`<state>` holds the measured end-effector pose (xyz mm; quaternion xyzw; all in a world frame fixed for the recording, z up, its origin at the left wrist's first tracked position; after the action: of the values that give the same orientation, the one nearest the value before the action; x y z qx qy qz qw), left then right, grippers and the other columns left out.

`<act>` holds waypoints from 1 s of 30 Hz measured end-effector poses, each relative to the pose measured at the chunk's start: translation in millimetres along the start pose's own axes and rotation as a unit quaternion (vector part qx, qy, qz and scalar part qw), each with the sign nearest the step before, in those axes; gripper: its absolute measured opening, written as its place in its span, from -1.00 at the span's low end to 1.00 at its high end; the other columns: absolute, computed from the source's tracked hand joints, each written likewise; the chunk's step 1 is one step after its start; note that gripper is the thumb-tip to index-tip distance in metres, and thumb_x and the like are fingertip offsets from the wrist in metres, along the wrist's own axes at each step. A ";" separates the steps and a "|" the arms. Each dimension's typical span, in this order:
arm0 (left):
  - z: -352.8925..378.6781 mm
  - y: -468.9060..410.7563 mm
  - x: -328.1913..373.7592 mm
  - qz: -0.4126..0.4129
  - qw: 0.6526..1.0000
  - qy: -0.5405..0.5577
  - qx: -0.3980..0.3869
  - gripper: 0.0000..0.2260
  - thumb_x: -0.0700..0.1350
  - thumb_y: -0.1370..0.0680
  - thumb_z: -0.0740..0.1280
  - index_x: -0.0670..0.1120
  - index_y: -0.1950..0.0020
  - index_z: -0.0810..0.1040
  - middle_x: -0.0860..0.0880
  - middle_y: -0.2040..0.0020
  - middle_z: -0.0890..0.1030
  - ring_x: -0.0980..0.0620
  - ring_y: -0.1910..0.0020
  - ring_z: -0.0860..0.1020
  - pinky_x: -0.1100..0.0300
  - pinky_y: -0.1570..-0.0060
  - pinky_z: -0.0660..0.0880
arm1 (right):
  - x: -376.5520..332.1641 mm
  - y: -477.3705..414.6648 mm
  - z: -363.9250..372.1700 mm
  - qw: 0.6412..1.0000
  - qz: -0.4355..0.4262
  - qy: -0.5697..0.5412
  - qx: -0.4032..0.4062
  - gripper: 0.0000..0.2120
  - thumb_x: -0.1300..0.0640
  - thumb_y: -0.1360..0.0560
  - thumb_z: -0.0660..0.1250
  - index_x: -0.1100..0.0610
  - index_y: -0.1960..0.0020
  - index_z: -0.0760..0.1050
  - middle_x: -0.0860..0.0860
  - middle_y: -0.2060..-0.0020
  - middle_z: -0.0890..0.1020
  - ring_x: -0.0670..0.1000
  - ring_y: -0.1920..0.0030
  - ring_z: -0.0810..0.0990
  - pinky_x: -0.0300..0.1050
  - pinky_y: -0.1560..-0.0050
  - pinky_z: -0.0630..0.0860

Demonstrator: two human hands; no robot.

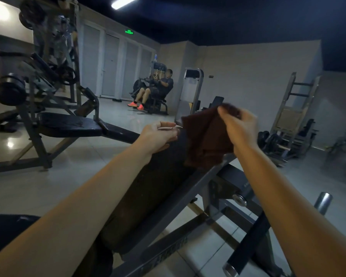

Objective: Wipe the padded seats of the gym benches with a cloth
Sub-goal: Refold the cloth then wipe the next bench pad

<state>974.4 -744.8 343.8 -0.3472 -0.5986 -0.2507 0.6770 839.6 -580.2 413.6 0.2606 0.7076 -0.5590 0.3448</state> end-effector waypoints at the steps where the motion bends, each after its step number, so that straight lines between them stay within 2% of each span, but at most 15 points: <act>1: 1.4 -2.7 1.4 0.007 1.000 -0.002 0.003 -0.79 -0.15 -0.58 0.35 0.00 -0.21 0.51 -0.01 -0.14 0.61 0.09 -0.11 0.59 0.05 -0.22 0.50 | -14.5 0.0 -8.3 0.993 -0.088 0.045 0.062 -0.82 0.00 -0.56 0.39 0.05 0.16 0.51 -0.14 0.29 0.53 -0.19 0.26 0.50 -0.37 0.16 0.43; 3: 0.7 -6.5 -1.7 0.013 1.000 -0.016 0.000 -0.81 -0.13 -0.59 0.33 0.02 -0.20 0.51 -0.01 -0.16 0.60 0.07 -0.13 0.58 0.03 -0.23 0.49 | -32.1 8.7 -12.3 0.955 -0.229 0.145 0.119 -0.82 -0.03 -0.58 0.35 0.08 0.06 0.53 -0.17 0.27 0.53 -0.24 0.30 0.46 -0.50 0.28 0.32; 5: -4.5 -9.2 -12.8 0.015 0.999 -0.049 0.000 -0.82 -0.15 -0.61 0.30 0.01 -0.20 0.52 -0.02 -0.17 0.58 0.06 -0.15 0.56 0.06 -0.22 0.49 | -19.4 15.7 3.7 0.929 -0.276 0.240 0.059 -0.76 -0.08 -0.57 0.33 0.09 -0.02 0.56 -0.10 0.19 0.59 -0.14 0.24 0.51 -0.46 0.24 0.35; 7: -11.7 -11.6 -27.6 0.015 0.997 -0.071 0.006 -0.81 -0.19 -0.63 0.25 -0.02 -0.21 0.52 -0.02 -0.18 0.55 0.06 -0.16 0.54 0.13 -0.13 0.51 | 15.2 25.2 28.4 0.914 -0.257 0.306 -0.075 -0.77 -0.09 -0.54 0.34 0.06 -0.03 0.54 -0.04 0.15 0.62 -0.06 0.18 0.56 -0.19 0.13 0.54; 9: -18.2 -13.9 -39.8 0.023 0.995 -0.096 0.017 -0.79 -0.21 -0.64 0.22 -0.04 -0.22 0.53 -0.02 -0.17 0.55 0.10 -0.10 0.54 0.25 0.03 0.50 | 46.4 44.6 49.9 0.890 -0.238 0.343 -0.185 -0.81 -0.10 -0.52 0.36 0.01 -0.01 0.54 -0.05 0.08 0.64 -0.02 0.06 0.59 0.04 -0.09 0.56; 10: -20.6 -15.5 -44.0 0.032 0.993 -0.114 0.020 -0.79 -0.21 -0.64 0.21 -0.04 -0.23 0.53 0.00 -0.15 0.54 0.14 -0.03 0.53 0.30 0.12 0.47 | 57.7 54.1 58.8 0.876 -0.243 0.356 -0.219 -0.79 -0.11 -0.52 0.36 0.00 -0.03 0.54 -0.05 -0.04 0.66 0.00 -0.10 0.58 0.07 -0.28 0.47; 11: -21.8 -16.8 -46.8 0.042 0.990 -0.134 0.019 -0.79 -0.21 -0.64 0.21 -0.04 -0.23 0.53 0.02 -0.12 0.54 0.18 0.03 0.51 0.33 0.18 0.44 | 65.4 61.5 65.6 0.861 -0.250 0.369 -0.245 -0.73 -0.16 -0.51 0.35 0.01 -0.07 0.55 -0.04 -0.20 0.62 0.00 -0.29 0.51 0.07 -0.46 0.29; 13: -22.8 -19.2 -50.3 0.065 0.982 -0.180 0.012 -0.77 -0.23 -0.64 0.20 -0.02 -0.22 0.53 0.06 -0.08 0.52 0.23 0.08 0.48 0.35 0.23 0.38 | 68.0 66.6 71.2 0.849 -0.247 0.365 -0.292 -0.48 -0.36 -0.48 0.20 0.02 -0.18 0.55 -0.05 -0.41 0.47 -0.05 -0.49 0.29 0.02 -0.57 0.01; 15: -24.2 -22.5 -52.5 0.088 0.972 -0.216 0.008 -0.75 -0.25 -0.63 0.20 0.01 -0.20 0.55 0.06 -0.10 0.52 0.24 0.08 0.48 0.35 0.22 0.37 | 62.0 59.9 66.9 0.858 -0.230 0.330 -0.320 -0.34 -0.42 -0.50 0.00 -0.01 -0.29 0.54 -0.06 -0.45 0.42 -0.08 -0.50 0.25 0.04 -0.56 0.03; 16: -24.4 -23.0 -52.9 0.096 0.968 -0.231 0.003 -0.74 -0.26 -0.62 0.20 0.02 -0.19 0.55 0.05 -0.11 0.53 0.23 0.10 0.50 0.34 0.23 0.38 | 61.2 53.5 63.5 0.858 -0.225 0.325 -0.329 -0.38 -0.37 -0.54 -0.03 -0.03 -0.33 0.52 -0.06 -0.46 0.40 -0.08 -0.50 0.24 0.08 -0.55 0.06; 18: -23.3 -22.6 -54.8 0.110 0.959 -0.261 -0.014 -0.72 -0.28 -0.62 0.18 0.05 -0.17 0.55 0.04 -0.06 0.56 0.21 0.22 0.52 0.35 0.30 0.41 | 65.5 44.7 57.9 0.825 -0.256 0.383 -0.327 -0.54 -0.28 -0.60 0.01 -0.15 -0.37 0.47 -0.06 -0.51 0.32 -0.05 -0.54 0.17 0.09 -0.56 0.00; 20: -21.8 -20.4 -57.5 0.130 0.951 -0.280 -0.024 -0.71 -0.29 -0.62 0.16 0.06 -0.14 0.54 0.03 0.01 0.57 0.26 0.39 0.50 0.39 0.42 0.38 | 76.0 45.5 54.3 0.789 -0.296 0.443 -0.307 -0.51 -0.36 -0.57 -0.03 -0.28 -0.42 0.35 -0.08 -0.56 0.21 -0.01 -0.58 0.05 0.17 -0.56 -0.15; 23: -22.5 -15.5 -65.0 0.155 0.941 -0.301 -0.021 -0.71 -0.30 -0.62 0.17 0.04 -0.16 0.54 0.07 0.02 0.55 0.31 0.46 0.47 0.41 0.45 0.37 | 89.3 51.0 52.9 0.791 -0.322 0.449 -0.264 -0.42 -0.42 -0.56 -0.13 -0.27 -0.49 0.24 -0.08 -0.56 0.20 0.01 -0.59 0.04 0.29 -0.53 -0.21; 27: -36.2 -15.5 -80.1 0.168 0.927 -0.335 -0.023 -0.72 -0.24 -0.62 0.22 0.05 -0.24 0.53 0.07 -0.11 0.53 0.26 0.28 0.54 0.38 0.32 0.42 | 85.5 60.9 57.7 0.840 -0.329 0.396 -0.174 -0.46 -0.33 -0.59 0.01 -0.12 -0.43 0.42 -0.03 -0.43 0.46 0.02 -0.49 0.30 0.25 -0.53 0.02; 30: -52.2 -20.7 -90.4 0.161 0.931 -0.327 -0.028 -0.72 -0.21 -0.62 0.23 0.11 -0.23 0.52 0.05 -0.21 0.52 0.19 0.00 0.56 0.26 0.04 0.51 | 81.3 91.6 74.6 0.852 -0.339 0.360 -0.176 -0.52 -0.28 -0.58 0.08 -0.10 -0.36 0.50 -0.03 -0.37 0.51 0.01 -0.44 0.38 0.20 -0.51 0.07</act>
<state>977.8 -805.0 256.1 -0.5199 -0.7157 -0.0278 0.4655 872.4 -632.0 284.0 0.1226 0.9131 -0.3746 -0.1043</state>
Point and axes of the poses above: each hand's wrist, its own y-axis away from the middle knuckle, its own z-axis out of the palm, x = y × z, the point moved 6 cm from there along -y, towards the middle knuckle
